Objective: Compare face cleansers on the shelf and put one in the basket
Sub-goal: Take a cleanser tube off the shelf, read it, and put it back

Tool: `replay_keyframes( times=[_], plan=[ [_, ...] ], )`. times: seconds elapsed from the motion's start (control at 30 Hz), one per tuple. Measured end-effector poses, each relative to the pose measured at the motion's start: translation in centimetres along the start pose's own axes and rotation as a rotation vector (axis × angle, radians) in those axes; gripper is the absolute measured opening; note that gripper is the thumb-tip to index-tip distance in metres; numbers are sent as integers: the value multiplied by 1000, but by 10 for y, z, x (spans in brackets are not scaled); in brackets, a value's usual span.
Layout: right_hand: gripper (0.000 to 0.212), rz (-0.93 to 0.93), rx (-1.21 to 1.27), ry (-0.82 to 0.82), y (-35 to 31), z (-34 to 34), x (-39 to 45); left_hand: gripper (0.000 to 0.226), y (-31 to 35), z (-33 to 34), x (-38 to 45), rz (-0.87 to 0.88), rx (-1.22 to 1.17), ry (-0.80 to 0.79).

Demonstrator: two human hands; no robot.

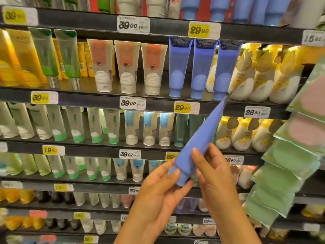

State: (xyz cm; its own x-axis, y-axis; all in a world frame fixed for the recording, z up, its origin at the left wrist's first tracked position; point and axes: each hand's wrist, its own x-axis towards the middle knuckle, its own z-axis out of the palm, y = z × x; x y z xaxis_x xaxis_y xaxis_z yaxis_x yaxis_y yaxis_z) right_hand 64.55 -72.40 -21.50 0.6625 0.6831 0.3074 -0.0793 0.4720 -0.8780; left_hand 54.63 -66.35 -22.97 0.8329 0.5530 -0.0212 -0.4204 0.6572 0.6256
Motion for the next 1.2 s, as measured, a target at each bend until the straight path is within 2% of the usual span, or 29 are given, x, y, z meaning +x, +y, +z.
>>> replay_keyframes(
  times=[0.13, 0.27, 0.4, 0.47, 0.6, 0.83, 1.07, 1.2],
  plan=[
    [49, -21, -69, 48, 3, -2, -2, 51, 1, -3, -1, 16, 29, 33],
    [58, -27, -13, 56, 4, -2, -5, 47, 1, -4, -3, -2, -10, 19],
    [38, -23, 105, 46, 5, 0, -7, 30, 4, -3, -5, -48, -66, -8],
    [36, -14, 146, 38, 5, 1, -7, 28, 4, -3, -6, -62, -89, 5],
    [38, 24, 193, 49, 6, 2, -7, 38, 4, -6, -7, -49, 1, 18],
    [33, 29, 56, 30, 8, 0, -4, 45, 5, -11, -6, 19, 44, 130],
    [46, 7, 222, 70, 11, -2, 1, 37, 4, -9, -5, -44, -60, 108],
    [41, 14, 245, 85, 12, -7, 4, 39, 2, -9, -1, -13, -41, 120]
  ],
)
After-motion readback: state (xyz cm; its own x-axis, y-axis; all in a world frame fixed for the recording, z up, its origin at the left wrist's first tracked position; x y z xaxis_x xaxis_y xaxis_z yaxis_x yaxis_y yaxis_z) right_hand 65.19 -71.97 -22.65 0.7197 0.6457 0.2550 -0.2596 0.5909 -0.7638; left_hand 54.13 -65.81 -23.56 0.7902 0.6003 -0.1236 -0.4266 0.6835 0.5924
